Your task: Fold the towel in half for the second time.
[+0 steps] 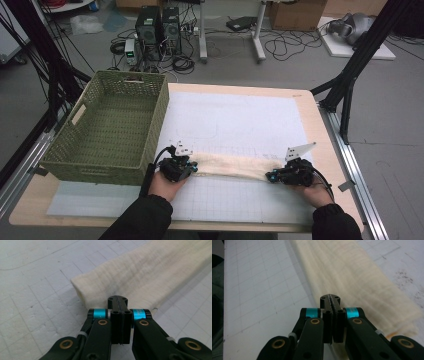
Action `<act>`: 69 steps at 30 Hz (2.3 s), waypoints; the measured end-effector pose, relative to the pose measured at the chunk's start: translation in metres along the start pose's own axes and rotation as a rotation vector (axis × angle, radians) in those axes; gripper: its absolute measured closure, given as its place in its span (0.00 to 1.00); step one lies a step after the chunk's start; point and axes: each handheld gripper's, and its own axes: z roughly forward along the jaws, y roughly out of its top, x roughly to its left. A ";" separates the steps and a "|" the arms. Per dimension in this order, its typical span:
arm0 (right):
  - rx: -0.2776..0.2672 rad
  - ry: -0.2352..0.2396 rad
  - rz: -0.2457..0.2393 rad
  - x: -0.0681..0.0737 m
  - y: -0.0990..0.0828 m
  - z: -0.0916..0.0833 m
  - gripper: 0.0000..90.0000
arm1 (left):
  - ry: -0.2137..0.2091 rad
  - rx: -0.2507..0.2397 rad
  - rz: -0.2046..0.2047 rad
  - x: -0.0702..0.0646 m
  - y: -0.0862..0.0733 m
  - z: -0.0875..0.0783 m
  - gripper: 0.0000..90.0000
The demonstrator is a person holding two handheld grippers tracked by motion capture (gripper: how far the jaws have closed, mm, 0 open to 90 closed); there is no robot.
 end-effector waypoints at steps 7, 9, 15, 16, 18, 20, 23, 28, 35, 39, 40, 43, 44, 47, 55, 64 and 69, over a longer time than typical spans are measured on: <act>-0.037 -0.026 -0.043 0.006 0.016 -0.004 0.93 | -0.018 -0.057 0.011 0.000 0.006 -0.007 0.90; -0.056 -0.041 -0.052 0.008 0.027 -0.005 0.92 | -0.006 -0.079 0.008 -0.002 0.011 -0.007 0.91; -0.060 -0.049 -0.060 0.012 0.061 0.019 0.87 | -0.026 -0.102 0.002 -0.009 0.026 0.006 0.92; -0.061 -0.046 -0.061 0.013 0.066 0.025 0.87 | -0.030 -0.096 0.006 -0.011 0.028 0.010 0.93; -0.034 -0.038 -0.070 0.014 0.072 0.039 0.87 | -0.037 -0.071 0.016 -0.014 0.029 0.018 0.94; 0.000 -0.029 -0.067 0.014 0.075 0.051 0.88 | -0.045 -0.041 0.009 -0.016 0.029 0.025 0.95; 0.054 -0.016 -0.091 0.016 0.074 0.062 0.94 | -0.060 -0.002 0.021 -0.019 0.026 0.031 0.95; 0.092 0.039 -0.134 0.023 0.069 0.062 0.99 | -0.076 0.017 0.048 -0.021 0.020 0.023 0.96; 0.052 0.012 -0.147 0.022 0.062 0.050 0.87 | -0.042 -0.039 0.075 -0.015 0.014 0.011 0.89; 0.009 -0.047 -0.126 0.018 0.061 0.041 0.75 | 0.041 -0.068 0.059 -0.008 0.014 0.011 0.71; 0.015 -0.060 -0.127 0.016 0.059 0.039 0.75 | 0.044 -0.053 0.060 -0.007 0.013 0.012 0.70; 0.024 -0.104 -0.140 0.013 0.052 0.034 0.70 | 0.040 -0.026 0.064 -0.005 0.011 0.013 0.66; 0.026 -0.104 -0.143 0.012 0.049 0.032 0.69 | 0.035 -0.025 0.059 -0.005 0.010 0.013 0.65; 0.041 -0.128 -0.142 0.010 0.038 0.025 0.66 | 0.033 -0.021 0.066 -0.006 0.008 0.011 0.63; 0.006 -0.160 -0.103 0.002 0.012 0.004 0.62 | 0.035 -0.029 0.076 -0.006 0.002 0.006 0.58; -0.021 -0.172 -0.090 0.001 -0.002 -0.007 0.61 | 0.030 -0.030 0.072 -0.005 0.000 0.004 0.58; -0.031 -0.190 -0.103 0.004 -0.007 -0.008 0.61 | 0.031 -0.036 0.072 -0.004 -0.001 0.004 0.58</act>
